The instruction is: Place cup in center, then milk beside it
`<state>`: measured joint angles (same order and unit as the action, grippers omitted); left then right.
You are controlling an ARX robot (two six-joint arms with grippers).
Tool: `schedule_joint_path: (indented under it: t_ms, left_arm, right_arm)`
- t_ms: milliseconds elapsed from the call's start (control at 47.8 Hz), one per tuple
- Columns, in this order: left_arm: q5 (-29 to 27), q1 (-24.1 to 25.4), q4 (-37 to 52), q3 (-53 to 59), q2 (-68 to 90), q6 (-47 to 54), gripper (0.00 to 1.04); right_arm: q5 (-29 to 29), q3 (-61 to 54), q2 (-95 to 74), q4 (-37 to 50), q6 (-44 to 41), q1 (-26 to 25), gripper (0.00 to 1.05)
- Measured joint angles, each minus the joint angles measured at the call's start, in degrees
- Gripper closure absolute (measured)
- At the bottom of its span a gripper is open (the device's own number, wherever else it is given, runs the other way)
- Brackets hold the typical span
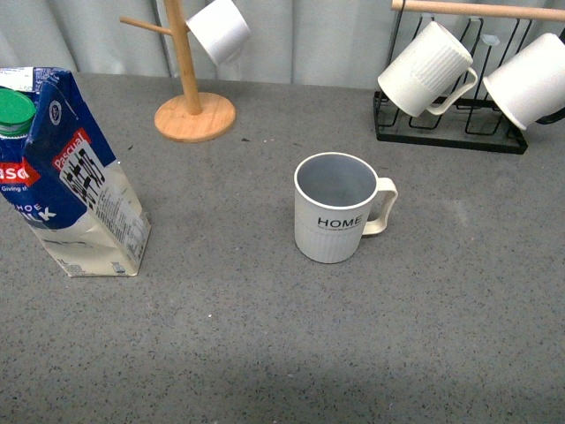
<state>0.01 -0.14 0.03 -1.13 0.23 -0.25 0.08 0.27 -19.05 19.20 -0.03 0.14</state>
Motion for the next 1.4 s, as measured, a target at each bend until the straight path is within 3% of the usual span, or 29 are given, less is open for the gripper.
schedule_joint_path:
  t_ms: [544,670,858,1403]
  left_arm:
    - [0.0,0.0,0.0,0.0,0.0,0.0,0.07]
    - [-0.04,0.0,0.0,0.0,0.0,0.0,0.07]
    - [-0.02,0.0,0.0,0.0,0.0,0.0,0.07]
    - [0.0,0.0,0.0,0.0,0.0,0.0,0.07]
  right_arm:
    - [0.0,0.0,8.9,-8.83,0.02,0.0,1.04]
    - [-0.13,0.04,17.27,-18.69,0.0,0.0,1.04]
    - [-0.15,0.04,18.75,-19.1,0.0,0.0,1.04]
    - [-0.15,0.04,18.8,-19.1,-0.02,0.0,0.24]
